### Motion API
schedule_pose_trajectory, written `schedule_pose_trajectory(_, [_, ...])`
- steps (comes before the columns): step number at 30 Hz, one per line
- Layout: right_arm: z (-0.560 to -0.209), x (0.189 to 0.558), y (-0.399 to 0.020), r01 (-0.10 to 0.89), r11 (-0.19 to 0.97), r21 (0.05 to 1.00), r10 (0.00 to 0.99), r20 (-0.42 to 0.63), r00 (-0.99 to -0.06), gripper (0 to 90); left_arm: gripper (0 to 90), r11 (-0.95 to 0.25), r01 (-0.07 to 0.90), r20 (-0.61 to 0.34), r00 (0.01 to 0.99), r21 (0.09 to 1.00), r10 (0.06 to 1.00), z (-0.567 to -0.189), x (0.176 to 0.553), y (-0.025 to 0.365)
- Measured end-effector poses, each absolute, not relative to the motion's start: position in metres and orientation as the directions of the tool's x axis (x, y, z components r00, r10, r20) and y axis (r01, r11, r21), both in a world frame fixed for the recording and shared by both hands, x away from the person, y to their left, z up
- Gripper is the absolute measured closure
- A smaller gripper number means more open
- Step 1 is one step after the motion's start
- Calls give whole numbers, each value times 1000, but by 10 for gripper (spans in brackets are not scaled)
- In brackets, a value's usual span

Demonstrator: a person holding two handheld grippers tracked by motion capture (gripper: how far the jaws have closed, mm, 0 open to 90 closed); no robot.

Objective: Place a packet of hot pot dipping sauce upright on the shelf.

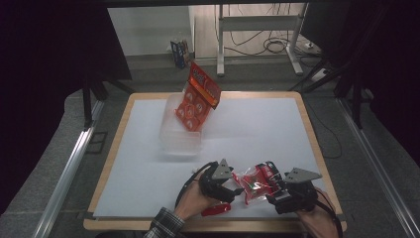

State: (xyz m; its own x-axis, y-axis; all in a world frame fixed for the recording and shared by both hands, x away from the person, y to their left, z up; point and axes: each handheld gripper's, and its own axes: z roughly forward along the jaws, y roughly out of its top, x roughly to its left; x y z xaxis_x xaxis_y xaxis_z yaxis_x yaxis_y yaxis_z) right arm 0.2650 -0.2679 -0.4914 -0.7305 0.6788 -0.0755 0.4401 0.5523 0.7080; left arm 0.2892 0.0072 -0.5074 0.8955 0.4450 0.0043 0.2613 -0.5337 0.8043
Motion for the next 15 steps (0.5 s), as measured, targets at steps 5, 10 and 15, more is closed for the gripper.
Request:
schedule_pose_trajectory(5, [-492, 267, -275, 451, 526, 721, 687, -47, -725, 0, 591, -526, 270, -22, 903, 807, 430, -508, 294, -8])
schedule_pose_trajectory(10, [-495, 269, -278, 470, 515, 717, 694, -27, -720, 0, 834, -534, 299, -58, 906, 791, 420, -514, 295, -19])
schedule_pose_trajectory(15, [-495, 269, -278, 475, 518, 712, 695, -27, -718, 0, 900, -600, 303, -35, 909, 740, 416, -520, 293, -20])
